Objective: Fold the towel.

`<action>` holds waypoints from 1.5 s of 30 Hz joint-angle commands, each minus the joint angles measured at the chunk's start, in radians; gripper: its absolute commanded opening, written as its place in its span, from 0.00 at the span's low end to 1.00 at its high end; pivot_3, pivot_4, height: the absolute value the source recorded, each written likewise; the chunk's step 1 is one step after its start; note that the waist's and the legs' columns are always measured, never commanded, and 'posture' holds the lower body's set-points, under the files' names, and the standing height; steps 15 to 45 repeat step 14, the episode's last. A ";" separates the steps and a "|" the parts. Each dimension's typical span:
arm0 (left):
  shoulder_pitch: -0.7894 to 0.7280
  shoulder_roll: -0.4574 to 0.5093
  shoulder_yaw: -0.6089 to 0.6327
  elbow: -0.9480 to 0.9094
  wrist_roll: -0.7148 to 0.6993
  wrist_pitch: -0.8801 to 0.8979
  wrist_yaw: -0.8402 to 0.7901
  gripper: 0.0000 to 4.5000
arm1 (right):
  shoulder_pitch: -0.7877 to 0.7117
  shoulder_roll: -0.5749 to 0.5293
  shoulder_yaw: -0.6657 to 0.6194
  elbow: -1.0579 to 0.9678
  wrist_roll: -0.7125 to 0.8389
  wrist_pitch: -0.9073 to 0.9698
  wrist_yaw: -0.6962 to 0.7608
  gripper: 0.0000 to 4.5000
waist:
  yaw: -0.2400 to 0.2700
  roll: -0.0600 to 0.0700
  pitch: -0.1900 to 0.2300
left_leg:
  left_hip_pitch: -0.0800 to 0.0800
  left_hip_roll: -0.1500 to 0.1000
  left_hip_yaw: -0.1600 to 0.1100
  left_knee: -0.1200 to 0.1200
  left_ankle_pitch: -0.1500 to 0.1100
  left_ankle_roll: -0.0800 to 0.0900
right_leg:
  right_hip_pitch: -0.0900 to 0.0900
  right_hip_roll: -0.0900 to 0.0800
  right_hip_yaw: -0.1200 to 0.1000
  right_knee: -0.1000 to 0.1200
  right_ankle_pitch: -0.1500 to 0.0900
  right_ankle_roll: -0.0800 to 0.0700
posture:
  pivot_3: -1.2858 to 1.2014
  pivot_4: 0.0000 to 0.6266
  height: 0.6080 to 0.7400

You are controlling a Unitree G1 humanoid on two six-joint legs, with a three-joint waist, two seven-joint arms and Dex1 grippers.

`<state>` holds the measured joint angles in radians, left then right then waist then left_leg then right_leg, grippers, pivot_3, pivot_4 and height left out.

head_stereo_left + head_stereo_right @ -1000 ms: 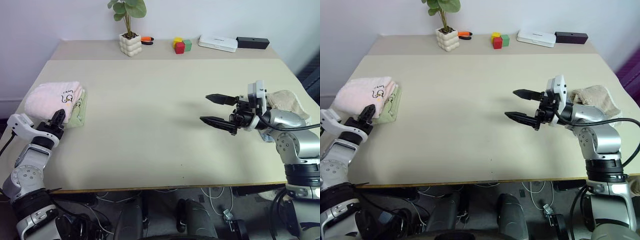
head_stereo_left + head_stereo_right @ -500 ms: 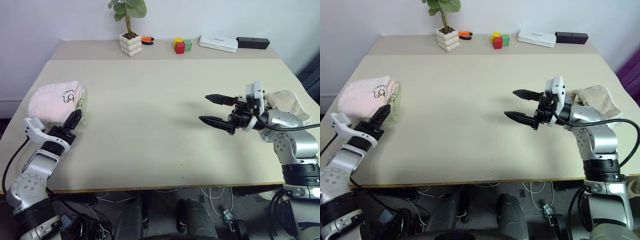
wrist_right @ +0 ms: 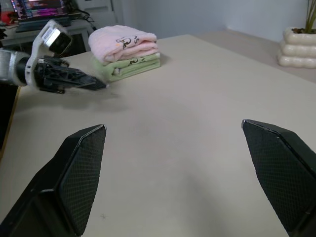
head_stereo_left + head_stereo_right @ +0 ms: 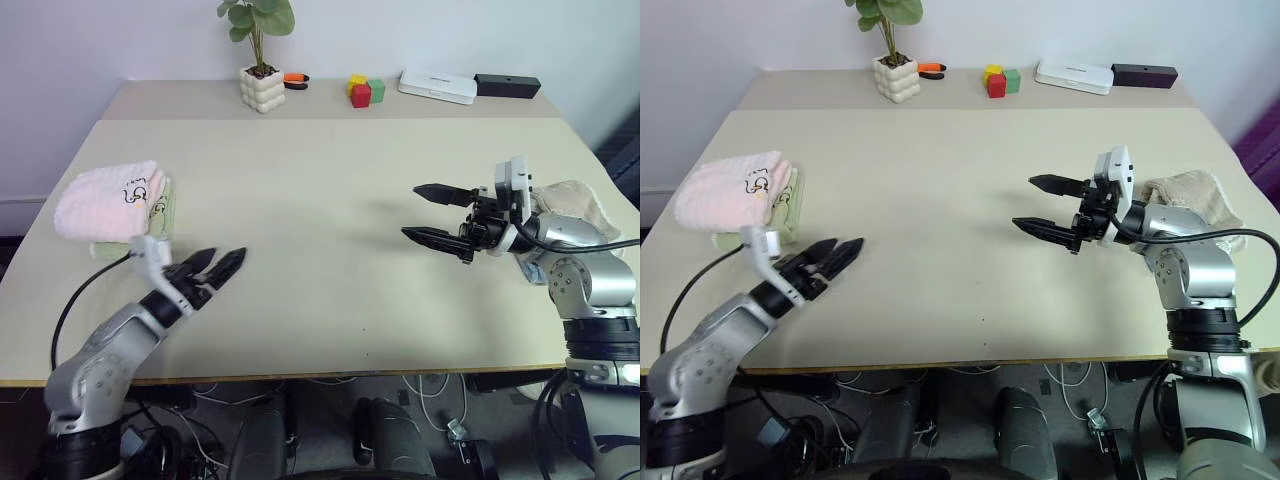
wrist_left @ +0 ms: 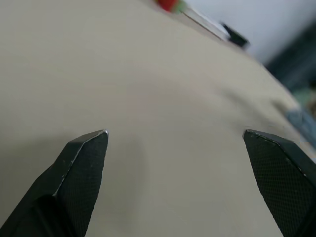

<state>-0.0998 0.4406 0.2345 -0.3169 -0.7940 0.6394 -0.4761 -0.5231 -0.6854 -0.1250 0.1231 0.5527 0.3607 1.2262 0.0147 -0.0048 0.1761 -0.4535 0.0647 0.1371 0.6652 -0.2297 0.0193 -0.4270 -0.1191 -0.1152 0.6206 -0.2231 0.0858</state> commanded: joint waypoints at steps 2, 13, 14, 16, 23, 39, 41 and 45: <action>-0.127 0.037 -0.109 0.051 0.136 -0.138 -0.136 0.99 | 0.053 -0.050 -0.045 -0.121 0.031 0.056 -0.023 1.00 | -0.001 0.001 0.000 | -0.001 0.000 0.000 0.000 0.000 0.001 | -0.001 0.000 0.000 -0.001 0.000 0.000 | 0.52 0.24 1.00; -0.440 -0.056 -0.223 0.577 0.378 -0.487 -0.338 0.99 | 0.290 -0.156 -0.217 -0.399 0.123 0.209 -0.144 1.00 | 0.000 0.001 0.000 | -0.003 0.000 0.000 0.001 0.001 0.004 | -0.001 0.000 -0.001 -0.002 0.002 0.002 | 0.52 0.24 1.00; -0.451 -0.063 -0.225 0.597 0.390 -0.506 -0.348 0.99 | 0.292 -0.162 -0.224 -0.408 0.125 0.214 -0.151 1.00 | 0.000 0.001 0.000 | -0.004 0.000 0.000 0.002 0.001 0.005 | -0.001 0.000 0.000 -0.002 0.002 0.002 | 0.52 0.24 1.00; -0.451 -0.063 -0.225 0.597 0.390 -0.506 -0.348 0.99 | 0.292 -0.162 -0.224 -0.408 0.125 0.214 -0.151 1.00 | 0.000 0.001 0.000 | -0.004 0.000 0.000 0.002 0.001 0.005 | -0.001 0.000 0.000 -0.002 0.002 0.002 | 0.52 0.24 1.00; -0.451 -0.063 -0.225 0.597 0.390 -0.506 -0.348 0.99 | 0.292 -0.162 -0.224 -0.408 0.125 0.214 -0.151 1.00 | 0.000 0.001 0.000 | -0.004 0.000 0.000 0.002 0.001 0.005 | -0.001 0.000 0.000 -0.002 0.002 0.002 | 0.52 0.24 1.00; -0.451 -0.063 -0.225 0.597 0.390 -0.506 -0.348 0.99 | 0.292 -0.162 -0.224 -0.408 0.125 0.214 -0.151 1.00 | 0.000 0.001 0.000 | -0.004 0.000 0.000 0.002 0.001 0.005 | -0.001 0.000 0.000 -0.002 0.002 0.002 | 0.52 0.24 1.00; -0.451 -0.063 -0.225 0.597 0.390 -0.506 -0.348 0.99 | 0.292 -0.162 -0.224 -0.408 0.125 0.214 -0.151 1.00 | 0.000 0.001 0.000 | -0.004 0.000 0.000 0.002 0.001 0.005 | -0.001 0.000 0.000 -0.002 0.002 0.002 | 0.52 0.24 1.00; -0.451 -0.063 -0.225 0.597 0.390 -0.506 -0.348 0.99 | 0.292 -0.162 -0.224 -0.408 0.125 0.214 -0.151 1.00 | 0.000 0.001 0.000 | -0.004 0.000 0.000 0.002 0.001 0.005 | -0.001 0.000 0.000 -0.002 0.002 0.002 | 0.52 0.24 1.00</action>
